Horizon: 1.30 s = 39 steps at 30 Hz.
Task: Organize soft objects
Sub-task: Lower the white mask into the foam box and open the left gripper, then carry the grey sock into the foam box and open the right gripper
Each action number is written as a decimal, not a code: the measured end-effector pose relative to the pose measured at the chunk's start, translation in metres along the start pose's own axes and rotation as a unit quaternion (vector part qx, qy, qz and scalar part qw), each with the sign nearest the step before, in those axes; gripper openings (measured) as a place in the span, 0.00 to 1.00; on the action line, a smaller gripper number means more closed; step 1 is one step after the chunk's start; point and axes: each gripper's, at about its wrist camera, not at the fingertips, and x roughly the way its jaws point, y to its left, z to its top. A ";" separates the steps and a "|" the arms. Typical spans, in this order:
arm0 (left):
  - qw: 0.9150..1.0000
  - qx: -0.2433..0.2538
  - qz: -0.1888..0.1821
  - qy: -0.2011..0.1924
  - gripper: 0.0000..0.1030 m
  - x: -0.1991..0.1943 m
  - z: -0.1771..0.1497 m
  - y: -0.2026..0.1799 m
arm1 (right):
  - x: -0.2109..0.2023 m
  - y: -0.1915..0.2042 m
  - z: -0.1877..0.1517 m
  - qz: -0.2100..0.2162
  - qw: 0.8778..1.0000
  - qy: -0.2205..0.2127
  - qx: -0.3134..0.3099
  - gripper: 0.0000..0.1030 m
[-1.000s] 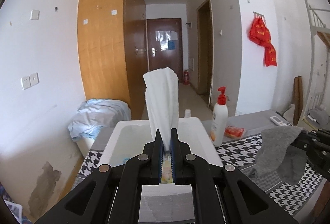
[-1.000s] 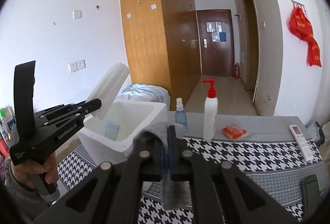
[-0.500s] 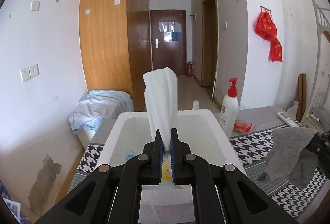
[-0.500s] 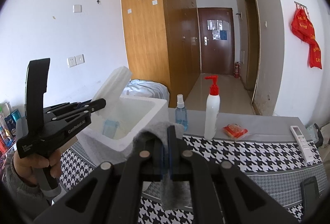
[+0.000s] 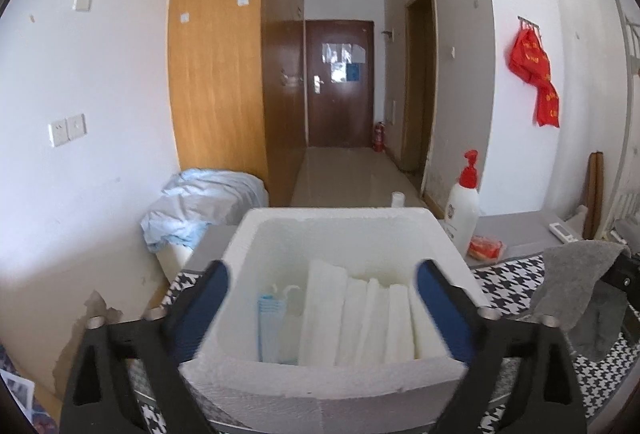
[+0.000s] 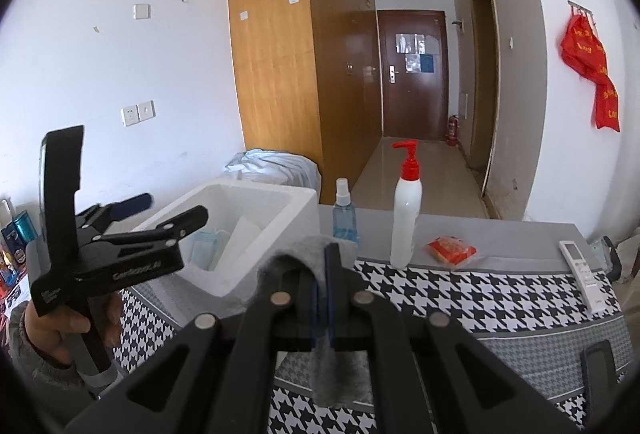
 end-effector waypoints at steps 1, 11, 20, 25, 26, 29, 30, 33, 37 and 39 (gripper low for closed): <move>1.000 -0.001 0.005 -0.005 0.99 -0.002 0.000 0.001 | 0.000 0.000 0.001 -0.001 1.000 0.000 0.000 0.06; 1.000 -0.012 0.012 -0.013 0.99 -0.013 0.001 0.017 | 0.001 0.013 0.016 -0.002 1.000 -0.009 -0.013 0.06; 0.999 -0.018 0.024 -0.022 0.99 -0.024 0.003 0.033 | 0.006 0.030 0.030 0.014 0.999 -0.018 -0.026 0.06; 0.999 -0.016 0.035 -0.027 0.99 -0.033 0.001 0.043 | 0.011 0.039 0.037 0.022 0.999 -0.022 -0.027 0.06; 0.999 -0.015 0.036 -0.028 0.99 -0.034 0.001 0.044 | 0.012 0.041 0.039 0.025 0.999 -0.022 -0.028 0.06; 0.999 -0.014 0.039 -0.029 0.99 -0.037 -0.001 0.050 | 0.014 0.048 0.044 0.026 0.999 -0.023 -0.031 0.06; 0.999 -0.014 0.039 -0.029 0.99 -0.038 -0.002 0.052 | 0.014 0.049 0.045 0.025 0.999 -0.024 -0.033 0.06; 0.999 -0.017 0.039 -0.029 0.99 -0.039 -0.004 0.057 | 0.016 0.057 0.048 0.026 0.999 -0.025 -0.038 0.06; 0.998 -0.021 0.047 -0.027 0.99 -0.038 -0.007 0.064 | 0.018 0.065 0.050 0.031 0.998 -0.024 -0.046 0.06; 0.998 -0.024 0.050 -0.025 0.99 -0.039 -0.009 0.068 | 0.020 0.070 0.051 0.035 0.998 -0.024 -0.049 0.06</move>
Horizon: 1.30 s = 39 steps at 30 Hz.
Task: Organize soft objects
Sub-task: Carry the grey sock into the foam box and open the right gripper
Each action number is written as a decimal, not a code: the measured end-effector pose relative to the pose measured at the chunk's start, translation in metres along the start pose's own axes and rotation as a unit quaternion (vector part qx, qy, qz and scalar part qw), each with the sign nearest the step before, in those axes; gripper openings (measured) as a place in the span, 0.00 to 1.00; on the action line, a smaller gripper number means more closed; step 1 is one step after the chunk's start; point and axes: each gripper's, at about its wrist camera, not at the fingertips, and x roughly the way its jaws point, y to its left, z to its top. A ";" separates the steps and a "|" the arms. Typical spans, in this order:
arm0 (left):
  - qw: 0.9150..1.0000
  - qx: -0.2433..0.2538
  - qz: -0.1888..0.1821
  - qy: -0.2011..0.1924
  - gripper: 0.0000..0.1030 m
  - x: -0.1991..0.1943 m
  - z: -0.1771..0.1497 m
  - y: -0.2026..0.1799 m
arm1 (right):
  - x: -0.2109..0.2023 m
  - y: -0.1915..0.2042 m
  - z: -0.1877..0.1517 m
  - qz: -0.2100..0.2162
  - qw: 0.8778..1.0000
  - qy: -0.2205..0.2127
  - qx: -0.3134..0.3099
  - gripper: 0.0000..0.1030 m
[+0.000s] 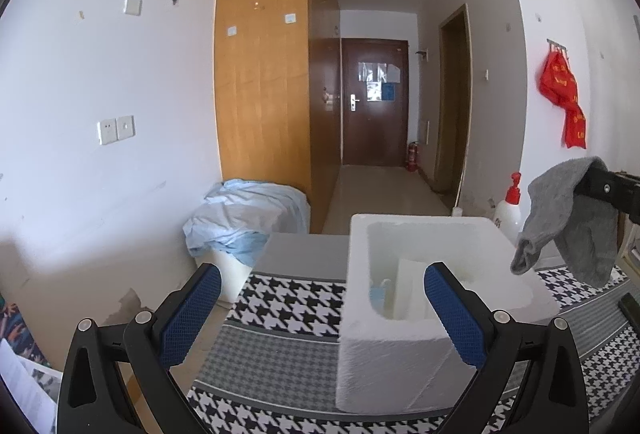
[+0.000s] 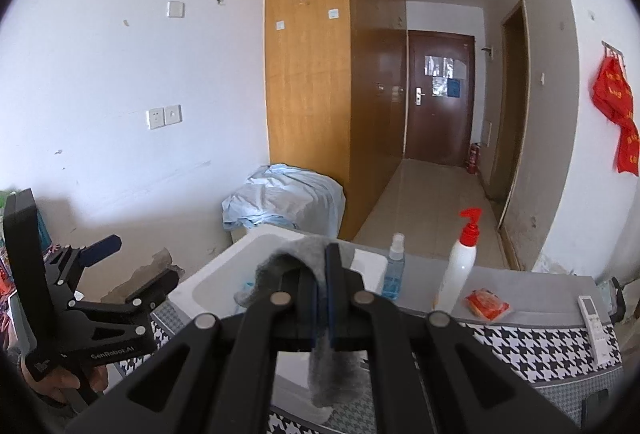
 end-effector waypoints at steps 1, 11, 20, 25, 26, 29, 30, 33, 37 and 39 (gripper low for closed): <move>1.000 -0.001 0.002 0.000 0.99 -0.001 -0.001 0.003 | 0.003 0.002 0.001 0.003 1.000 0.002 -0.001 0.06; 1.000 -0.023 0.014 0.008 0.99 -0.005 -0.018 0.022 | 0.030 0.012 0.003 0.017 0.999 0.032 -0.009 0.06; 0.999 -0.035 0.023 0.014 0.99 -0.001 -0.026 0.030 | 0.059 0.009 0.007 0.023 0.998 0.064 -0.006 0.06; 0.999 -0.038 0.020 0.014 0.99 0.002 -0.028 0.033 | 0.077 0.014 0.001 0.029 0.996 0.089 -0.012 0.06; 0.999 -0.039 0.020 0.015 0.99 0.002 -0.028 0.033 | 0.079 0.014 0.000 0.030 0.995 0.093 -0.012 0.06; 0.999 -0.041 0.022 0.017 0.99 0.003 -0.030 0.036 | 0.092 0.014 -0.004 0.035 0.992 0.118 -0.008 0.06; 0.999 -0.042 0.022 0.017 0.99 0.003 -0.030 0.037 | 0.095 0.013 -0.004 0.036 0.991 0.125 -0.007 0.06; 0.998 -0.047 0.022 0.018 0.99 0.003 -0.031 0.039 | 0.106 0.014 -0.010 0.032 0.987 0.155 -0.012 0.26; 0.999 -0.047 0.019 0.019 0.99 0.004 -0.032 0.040 | 0.098 0.014 -0.017 0.033 0.986 0.160 -0.016 0.51; 0.999 -0.047 0.019 0.019 0.99 0.003 -0.033 0.041 | 0.088 0.014 -0.017 0.035 0.987 0.154 -0.017 0.54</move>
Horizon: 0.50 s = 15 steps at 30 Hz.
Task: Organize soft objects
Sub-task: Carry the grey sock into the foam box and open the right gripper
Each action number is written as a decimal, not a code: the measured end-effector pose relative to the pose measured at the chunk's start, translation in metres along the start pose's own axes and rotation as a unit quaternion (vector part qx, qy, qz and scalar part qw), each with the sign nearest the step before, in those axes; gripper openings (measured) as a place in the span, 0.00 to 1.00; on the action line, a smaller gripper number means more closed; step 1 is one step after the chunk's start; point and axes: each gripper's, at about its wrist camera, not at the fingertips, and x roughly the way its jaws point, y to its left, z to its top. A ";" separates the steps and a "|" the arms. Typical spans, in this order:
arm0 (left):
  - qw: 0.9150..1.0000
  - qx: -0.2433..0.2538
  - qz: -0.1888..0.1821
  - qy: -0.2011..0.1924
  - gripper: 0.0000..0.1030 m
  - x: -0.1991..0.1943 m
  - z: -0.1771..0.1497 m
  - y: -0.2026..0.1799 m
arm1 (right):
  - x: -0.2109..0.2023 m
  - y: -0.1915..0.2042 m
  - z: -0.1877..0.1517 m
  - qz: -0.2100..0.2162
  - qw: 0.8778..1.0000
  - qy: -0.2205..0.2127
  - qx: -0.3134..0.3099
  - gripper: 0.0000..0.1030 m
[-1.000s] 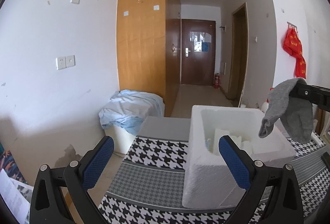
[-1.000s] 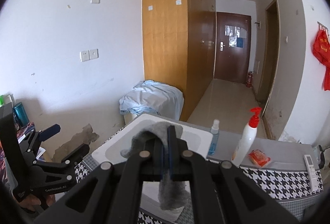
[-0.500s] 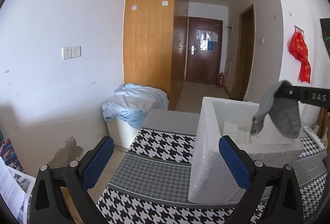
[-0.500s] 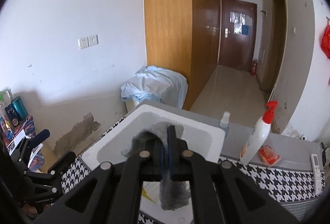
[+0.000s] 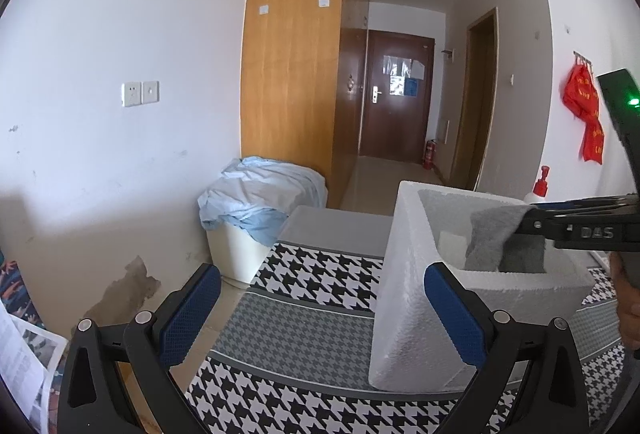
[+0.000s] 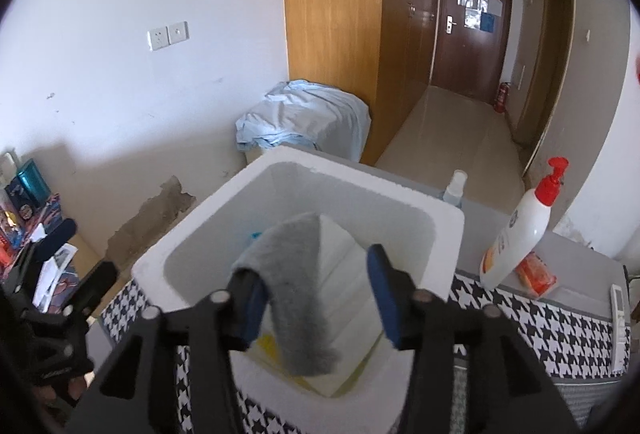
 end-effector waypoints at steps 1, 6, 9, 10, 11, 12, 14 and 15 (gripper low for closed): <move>1.000 -0.001 -0.001 0.000 0.99 0.000 0.000 0.000 | -0.004 0.000 -0.001 -0.001 1.000 -0.004 -0.001 0.54; 1.000 -0.001 -0.006 -0.001 0.99 -0.004 -0.002 -0.002 | -0.013 0.005 -0.007 -0.007 1.000 0.001 -0.011 0.54; 1.000 -0.001 -0.008 -0.002 0.99 -0.007 -0.003 -0.002 | -0.016 0.009 -0.012 -0.023 0.999 0.008 -0.026 0.54; 1.000 -0.002 -0.009 -0.003 0.99 -0.008 -0.003 -0.002 | -0.017 0.007 -0.014 -0.022 0.999 0.008 -0.024 0.54; 1.000 -0.002 -0.011 -0.004 0.99 -0.010 -0.004 -0.002 | -0.019 0.006 -0.015 -0.021 1.000 0.008 -0.021 0.54; 1.000 -0.002 -0.012 -0.005 0.99 -0.011 -0.004 -0.003 | -0.022 0.006 -0.018 -0.021 1.000 0.009 -0.021 0.54; 1.000 -0.002 -0.015 -0.008 0.99 -0.015 -0.003 -0.003 | -0.026 0.006 -0.021 -0.025 0.999 0.008 -0.023 0.54; 1.000 0.000 -0.017 -0.008 0.99 -0.016 -0.003 -0.005 | -0.028 0.005 -0.023 -0.025 0.999 0.009 -0.023 0.54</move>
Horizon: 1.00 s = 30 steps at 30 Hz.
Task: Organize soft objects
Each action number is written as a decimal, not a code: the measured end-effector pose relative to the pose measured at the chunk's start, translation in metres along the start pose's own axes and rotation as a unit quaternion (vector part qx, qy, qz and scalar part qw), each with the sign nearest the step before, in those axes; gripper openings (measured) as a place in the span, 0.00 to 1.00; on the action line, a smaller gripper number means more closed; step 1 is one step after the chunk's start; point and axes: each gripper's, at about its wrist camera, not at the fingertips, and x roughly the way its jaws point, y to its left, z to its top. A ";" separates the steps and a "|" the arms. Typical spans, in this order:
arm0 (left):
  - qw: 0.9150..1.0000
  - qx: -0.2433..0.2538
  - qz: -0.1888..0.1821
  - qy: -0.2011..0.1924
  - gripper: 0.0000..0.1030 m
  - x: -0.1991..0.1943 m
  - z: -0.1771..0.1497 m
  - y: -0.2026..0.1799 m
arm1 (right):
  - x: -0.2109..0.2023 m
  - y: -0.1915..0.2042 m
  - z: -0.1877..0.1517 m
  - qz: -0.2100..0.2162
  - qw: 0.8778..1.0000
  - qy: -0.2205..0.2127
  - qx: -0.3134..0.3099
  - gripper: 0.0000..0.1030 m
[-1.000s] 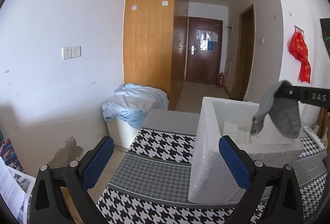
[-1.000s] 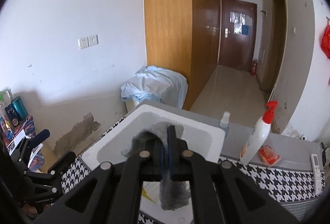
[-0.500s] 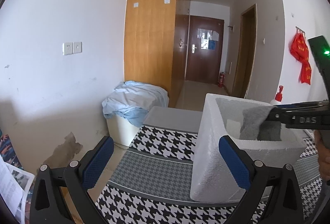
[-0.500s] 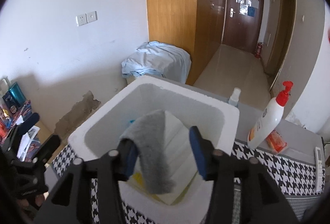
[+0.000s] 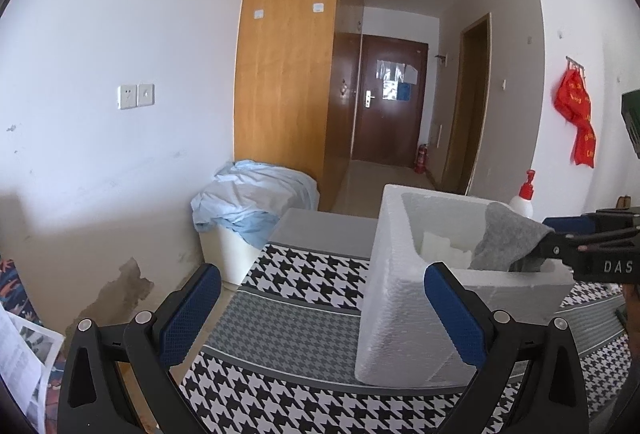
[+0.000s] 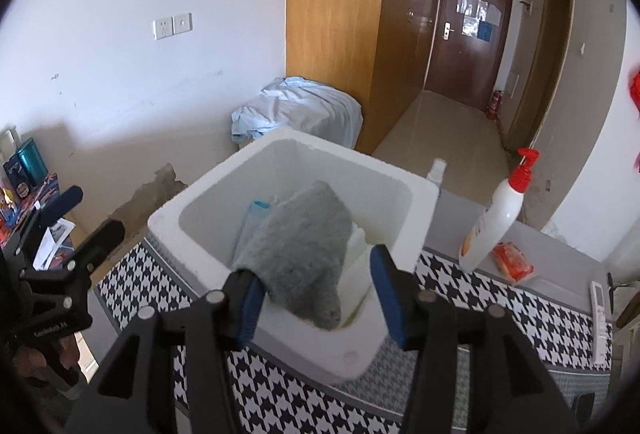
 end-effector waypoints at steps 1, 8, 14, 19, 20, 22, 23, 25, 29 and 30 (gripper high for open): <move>1.000 0.002 -0.001 -0.001 0.99 -0.001 0.000 -0.001 | -0.001 0.000 -0.002 0.001 1.000 0.002 0.000 0.54; 1.000 0.004 -0.010 0.000 0.99 -0.005 -0.002 -0.007 | -0.011 -0.001 -0.012 0.001 1.000 0.002 -0.003 0.54; 1.000 0.004 -0.015 -0.003 0.99 -0.009 -0.001 -0.009 | -0.018 0.000 -0.011 0.005 1.000 -0.015 -0.005 0.54; 1.000 0.007 -0.014 -0.001 0.99 -0.007 0.000 -0.011 | -0.022 -0.002 -0.013 0.009 1.000 -0.025 -0.001 0.54; 1.000 0.007 -0.014 -0.001 0.99 -0.007 0.000 -0.012 | -0.023 -0.003 -0.013 0.011 1.000 -0.027 0.001 0.54; 1.000 0.010 -0.015 -0.001 0.99 -0.009 0.000 -0.013 | -0.024 -0.003 -0.015 0.014 0.999 -0.031 0.002 0.54; 1.000 0.011 -0.014 -0.001 0.99 -0.010 0.000 -0.013 | -0.026 -0.001 -0.017 0.014 0.999 -0.032 0.002 0.54; 1.000 0.009 -0.013 0.000 0.99 -0.011 -0.001 -0.013 | -0.029 -0.001 -0.019 0.017 0.999 -0.036 0.005 0.54; 1.000 0.014 -0.015 0.000 0.99 -0.017 -0.002 -0.017 | -0.040 0.001 -0.027 0.023 0.998 -0.055 0.008 0.68; 1.000 0.015 -0.016 -0.001 0.99 -0.019 -0.002 -0.018 | -0.043 0.001 -0.029 0.023 0.998 -0.063 0.009 0.75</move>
